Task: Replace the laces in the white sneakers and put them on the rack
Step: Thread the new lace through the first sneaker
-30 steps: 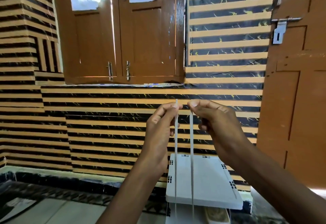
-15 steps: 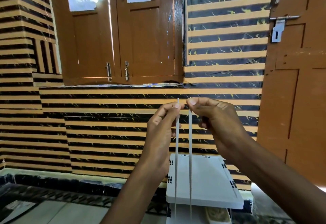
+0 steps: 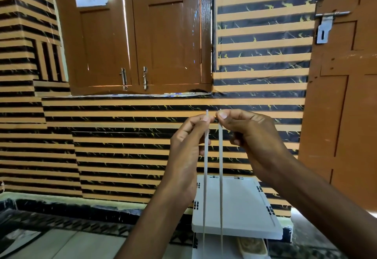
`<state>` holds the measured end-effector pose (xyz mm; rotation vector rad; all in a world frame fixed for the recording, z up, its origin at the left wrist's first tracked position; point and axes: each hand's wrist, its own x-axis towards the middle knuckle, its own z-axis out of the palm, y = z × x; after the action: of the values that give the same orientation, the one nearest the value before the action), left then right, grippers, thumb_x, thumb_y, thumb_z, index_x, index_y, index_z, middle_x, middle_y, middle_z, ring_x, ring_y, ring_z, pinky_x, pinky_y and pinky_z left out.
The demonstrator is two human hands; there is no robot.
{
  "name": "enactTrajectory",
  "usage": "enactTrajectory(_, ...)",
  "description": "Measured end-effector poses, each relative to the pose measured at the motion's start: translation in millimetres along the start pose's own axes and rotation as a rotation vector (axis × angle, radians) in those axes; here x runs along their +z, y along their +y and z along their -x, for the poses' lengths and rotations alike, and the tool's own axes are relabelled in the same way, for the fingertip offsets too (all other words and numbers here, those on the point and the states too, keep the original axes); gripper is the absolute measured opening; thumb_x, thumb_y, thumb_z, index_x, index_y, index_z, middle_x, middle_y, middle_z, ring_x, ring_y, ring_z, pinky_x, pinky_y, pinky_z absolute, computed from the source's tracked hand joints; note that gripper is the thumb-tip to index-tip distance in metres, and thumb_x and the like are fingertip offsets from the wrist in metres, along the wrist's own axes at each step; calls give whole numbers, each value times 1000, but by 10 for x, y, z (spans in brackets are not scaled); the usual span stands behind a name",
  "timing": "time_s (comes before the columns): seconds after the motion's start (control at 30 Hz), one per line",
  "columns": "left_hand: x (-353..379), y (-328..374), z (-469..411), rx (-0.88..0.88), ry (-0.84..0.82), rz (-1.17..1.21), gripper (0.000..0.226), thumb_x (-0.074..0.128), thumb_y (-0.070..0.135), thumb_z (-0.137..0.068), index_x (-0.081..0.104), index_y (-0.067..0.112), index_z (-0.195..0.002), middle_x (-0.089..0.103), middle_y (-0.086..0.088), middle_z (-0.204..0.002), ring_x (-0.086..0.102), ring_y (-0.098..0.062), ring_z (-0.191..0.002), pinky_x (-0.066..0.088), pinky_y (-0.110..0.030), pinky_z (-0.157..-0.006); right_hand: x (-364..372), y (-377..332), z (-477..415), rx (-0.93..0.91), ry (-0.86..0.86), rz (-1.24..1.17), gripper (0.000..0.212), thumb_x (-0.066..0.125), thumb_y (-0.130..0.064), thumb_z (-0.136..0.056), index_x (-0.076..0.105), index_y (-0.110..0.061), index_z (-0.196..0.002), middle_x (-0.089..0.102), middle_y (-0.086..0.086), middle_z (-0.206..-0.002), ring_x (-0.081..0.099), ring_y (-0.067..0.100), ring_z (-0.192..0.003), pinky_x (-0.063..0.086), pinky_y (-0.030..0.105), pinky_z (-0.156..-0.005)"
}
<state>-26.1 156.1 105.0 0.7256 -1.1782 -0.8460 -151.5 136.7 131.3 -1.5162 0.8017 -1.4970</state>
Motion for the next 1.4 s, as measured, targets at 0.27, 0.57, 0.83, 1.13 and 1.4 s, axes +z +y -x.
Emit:
enactTrajectory(0.27,-199,-582,343,-50,-44,-57,20,55,24,-97,69,11,-103,61,2,-82,57,-10,-74,51,-23,-69,-181,699,295,93,-123,121,12,64,-22,-92,74,-17,-92,64,-2,-75,56,1,-68,44,28,-66)
enactTrajectory(0.57,-761,-2078,1395,-616,-165,-295,15,59,19,-96,71,9,-94,61,2,-70,51,-8,-55,41,-18,-53,-466,2216,1295,249,-138,426,15,74,-23,-85,72,-10,-78,69,5,-66,61,6,-56,50,21,-58)
enactTrajectory(0.83,-1254,-3148,2209,-755,-612,-1003,9,66,32,-83,71,32,-76,73,9,-90,66,-12,-94,49,-37,-92,-642,3275,2155,453,-276,781,11,72,-16,-84,71,-22,-75,72,-7,-73,65,3,-69,51,23,-72)
enactTrajectory(1.13,-1265,-3450,2486,-654,-588,-1138,15,64,26,-88,77,18,-89,64,-6,-95,60,-22,-90,41,-27,-69,-424,3433,2458,730,-769,1002,63,73,-49,-80,58,-12,-129,64,5,-122,60,20,-111,47,31,-95)
enactTrajectory(1.4,-1307,-3551,2570,-673,-489,-950,6,67,22,-89,73,20,-86,42,10,-76,52,-14,-75,34,-24,-67,-291,3518,2858,663,-562,1022,44,60,-27,-85,53,-12,-126,52,7,-124,57,27,-106,42,29,-78)
